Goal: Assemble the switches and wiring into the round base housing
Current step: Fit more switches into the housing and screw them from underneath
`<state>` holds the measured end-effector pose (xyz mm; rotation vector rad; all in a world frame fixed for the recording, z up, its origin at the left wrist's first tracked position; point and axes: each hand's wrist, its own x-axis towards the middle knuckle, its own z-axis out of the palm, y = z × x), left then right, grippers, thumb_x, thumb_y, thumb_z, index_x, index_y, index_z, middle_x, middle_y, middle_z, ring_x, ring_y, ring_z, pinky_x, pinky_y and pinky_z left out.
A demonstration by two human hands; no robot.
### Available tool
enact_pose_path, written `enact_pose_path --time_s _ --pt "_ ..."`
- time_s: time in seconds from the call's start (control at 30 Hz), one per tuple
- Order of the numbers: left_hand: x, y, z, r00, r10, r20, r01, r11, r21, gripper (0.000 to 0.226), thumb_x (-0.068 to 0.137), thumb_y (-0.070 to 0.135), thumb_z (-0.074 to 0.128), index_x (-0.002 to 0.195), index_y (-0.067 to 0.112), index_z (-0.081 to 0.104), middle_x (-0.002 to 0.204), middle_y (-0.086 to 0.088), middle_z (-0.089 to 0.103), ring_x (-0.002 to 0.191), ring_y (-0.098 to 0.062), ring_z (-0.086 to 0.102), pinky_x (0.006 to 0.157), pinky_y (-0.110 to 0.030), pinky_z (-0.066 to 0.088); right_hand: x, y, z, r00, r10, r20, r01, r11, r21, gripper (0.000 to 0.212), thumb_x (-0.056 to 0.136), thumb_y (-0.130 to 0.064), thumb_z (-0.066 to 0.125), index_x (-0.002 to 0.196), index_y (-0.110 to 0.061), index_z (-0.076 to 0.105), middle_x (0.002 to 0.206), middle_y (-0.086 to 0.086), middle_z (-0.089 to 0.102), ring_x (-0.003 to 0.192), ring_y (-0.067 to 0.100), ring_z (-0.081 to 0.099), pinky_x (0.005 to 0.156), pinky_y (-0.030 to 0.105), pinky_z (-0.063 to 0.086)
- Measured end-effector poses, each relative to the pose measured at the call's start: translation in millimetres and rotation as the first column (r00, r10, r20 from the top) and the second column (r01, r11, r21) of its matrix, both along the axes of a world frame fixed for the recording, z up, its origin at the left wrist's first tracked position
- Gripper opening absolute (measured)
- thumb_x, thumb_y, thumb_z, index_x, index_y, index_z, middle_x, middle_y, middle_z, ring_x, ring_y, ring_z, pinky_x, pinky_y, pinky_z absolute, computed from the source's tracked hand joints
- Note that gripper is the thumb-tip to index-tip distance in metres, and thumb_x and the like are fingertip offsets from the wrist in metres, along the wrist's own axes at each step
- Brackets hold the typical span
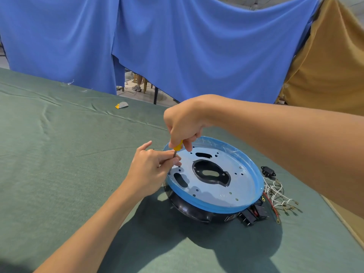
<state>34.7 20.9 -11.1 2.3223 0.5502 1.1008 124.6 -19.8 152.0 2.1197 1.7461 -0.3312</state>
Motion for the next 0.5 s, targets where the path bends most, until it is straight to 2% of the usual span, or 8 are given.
enact_pose_path --time_s 0.13,0.23,0.33,0.4,0.5 --pt "3.5 -3.3 -2.6 0.996 0.054 0.077 -0.056 0.998 0.022 0.007 0.083 0.022 0.076 0.089 0.023 0.080 0.092 0.009 0.076 0.103 0.005 0.063 0.117 -0.036 0.020 6.0 -4.6 0.4 0.964 -0.213 -0.160 0.212 0.977 -0.025 0.027 0.099 -0.015 0.051 0.077 -0.002 0.060 0.059 0.008 0.062 0.033 0.009 0.035 0.034 0.015 0.026" --pt "5.2 -4.2 -1.7 0.987 0.092 0.131 -0.088 0.995 -0.039 0.007 0.073 0.022 0.084 0.080 0.022 0.081 0.085 0.007 0.076 0.096 0.008 0.064 0.115 -0.037 0.025 1.9 -4.4 -0.3 0.950 -0.260 -0.172 0.257 0.966 -0.044 0.027 0.101 -0.014 0.046 0.083 0.000 0.060 0.065 0.011 0.061 0.032 0.008 0.035 0.033 0.015 0.027" --pt "5.0 -4.7 -0.7 0.985 0.112 0.128 -0.105 0.993 -0.062 0.006 0.075 0.019 0.082 0.081 0.020 0.081 0.089 0.005 0.076 0.096 -0.001 0.068 0.115 -0.038 0.026 -2.9 -3.1 0.3 0.975 -0.187 -0.122 0.188 0.982 -0.004 0.027 0.101 -0.018 0.047 0.085 -0.001 0.057 0.065 0.012 0.064 0.036 0.012 0.050 0.038 0.015 0.039" --pt "4.2 -4.6 -0.2 0.988 0.113 0.104 -0.107 0.992 -0.064 0.009 0.078 0.020 0.080 0.087 0.020 0.081 0.094 0.004 0.076 0.098 -0.005 0.069 0.116 -0.038 0.026 -2.3 -4.3 3.6 0.997 -0.063 -0.049 0.066 0.996 0.057 0.027 0.097 -0.027 0.058 0.085 -0.003 0.060 0.062 0.006 0.067 0.043 0.011 0.061 0.046 0.018 0.049" --pt "3.9 -4.1 1.2 0.992 0.104 0.076 -0.100 0.993 -0.056 0.010 0.081 0.020 0.077 0.091 0.018 0.080 0.096 0.004 0.076 0.100 -0.006 0.069 0.116 -0.036 0.025 1.6 -8.3 9.2 0.991 0.124 0.049 -0.129 0.986 0.110 0.015 0.085 -0.027 0.073 0.088 -0.013 0.070 0.047 -0.010 0.062 0.043 0.004 0.060 0.045 0.014 0.047"
